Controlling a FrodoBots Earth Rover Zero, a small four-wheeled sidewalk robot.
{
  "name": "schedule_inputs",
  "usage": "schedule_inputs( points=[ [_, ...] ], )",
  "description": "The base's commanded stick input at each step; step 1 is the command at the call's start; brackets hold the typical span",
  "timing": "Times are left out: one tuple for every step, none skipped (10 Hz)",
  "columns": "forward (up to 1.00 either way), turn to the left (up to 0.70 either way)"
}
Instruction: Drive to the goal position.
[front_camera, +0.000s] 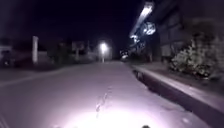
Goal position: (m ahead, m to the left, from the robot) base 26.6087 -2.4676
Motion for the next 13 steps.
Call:
schedule_inputs(
  points=[
    [0.70, 0.01],
    [0.70, 0.01],
    [0.70, 0.01],
    [0.70, 0.01],
    [0.70, 0.01],
    [0.70, 0.01],
    [0.70, 0.01],
    [0.70, 0.01],
    [0.70, 0.01],
    [0.70, 0.01],
    [0.70, 0.01],
    [0.70, 0.01],
    [0.70, 0.01]
  ],
)
